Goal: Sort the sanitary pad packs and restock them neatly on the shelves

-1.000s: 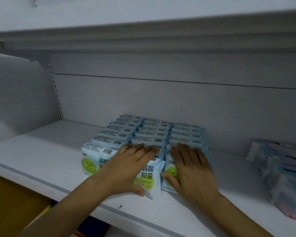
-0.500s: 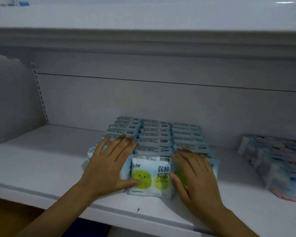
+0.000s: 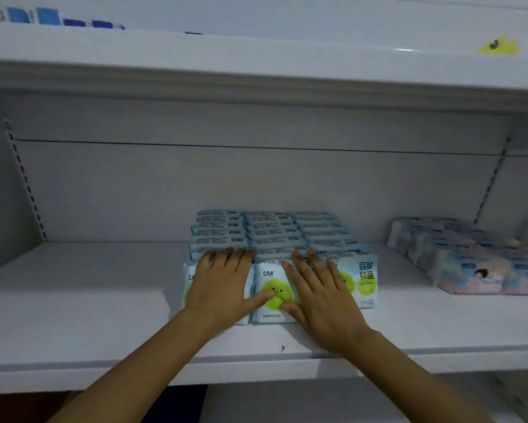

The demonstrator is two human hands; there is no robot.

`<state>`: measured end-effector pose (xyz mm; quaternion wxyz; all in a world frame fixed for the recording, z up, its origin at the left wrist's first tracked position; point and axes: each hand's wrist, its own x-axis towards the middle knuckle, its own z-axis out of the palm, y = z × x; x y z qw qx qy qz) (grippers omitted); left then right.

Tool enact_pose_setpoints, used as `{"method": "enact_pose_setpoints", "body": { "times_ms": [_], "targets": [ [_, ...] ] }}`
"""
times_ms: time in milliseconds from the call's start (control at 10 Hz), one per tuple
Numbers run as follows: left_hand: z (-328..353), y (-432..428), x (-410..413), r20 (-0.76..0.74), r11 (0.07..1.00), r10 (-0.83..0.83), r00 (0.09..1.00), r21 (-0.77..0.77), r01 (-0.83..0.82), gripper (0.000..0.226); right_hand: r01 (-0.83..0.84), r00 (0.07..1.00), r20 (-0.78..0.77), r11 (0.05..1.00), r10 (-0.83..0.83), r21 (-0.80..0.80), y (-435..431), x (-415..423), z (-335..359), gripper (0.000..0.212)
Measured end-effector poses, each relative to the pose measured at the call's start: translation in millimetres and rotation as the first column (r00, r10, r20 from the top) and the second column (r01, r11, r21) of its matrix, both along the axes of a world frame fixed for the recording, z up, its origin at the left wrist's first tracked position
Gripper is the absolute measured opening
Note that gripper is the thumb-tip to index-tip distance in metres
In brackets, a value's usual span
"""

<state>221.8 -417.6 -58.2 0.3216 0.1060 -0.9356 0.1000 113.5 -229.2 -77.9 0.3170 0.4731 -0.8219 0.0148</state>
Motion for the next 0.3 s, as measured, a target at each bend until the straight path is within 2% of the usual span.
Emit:
{"method": "enact_pose_setpoints", "body": {
  "times_ms": [100,200,300],
  "targets": [
    [9.9,2.7,1.2,0.089,0.999,0.048,0.995,0.003,-0.049,0.092,0.067,0.998,-0.011,0.997,-0.066,0.035,7.0,9.3,16.8,0.069],
    [19.9,10.5,4.6,0.222,0.997,0.073,0.972,0.013,-0.077,0.103,0.009,0.984,0.177,0.984,0.023,-0.175,30.0,42.3,48.5,0.062],
    [32.3,21.4,5.0,0.279,0.996,0.092,0.956,-0.044,-0.083,0.095,-0.134,0.950,0.131,0.750,0.283,-0.648,74.9,89.1,100.1,0.040]
  ]
}}
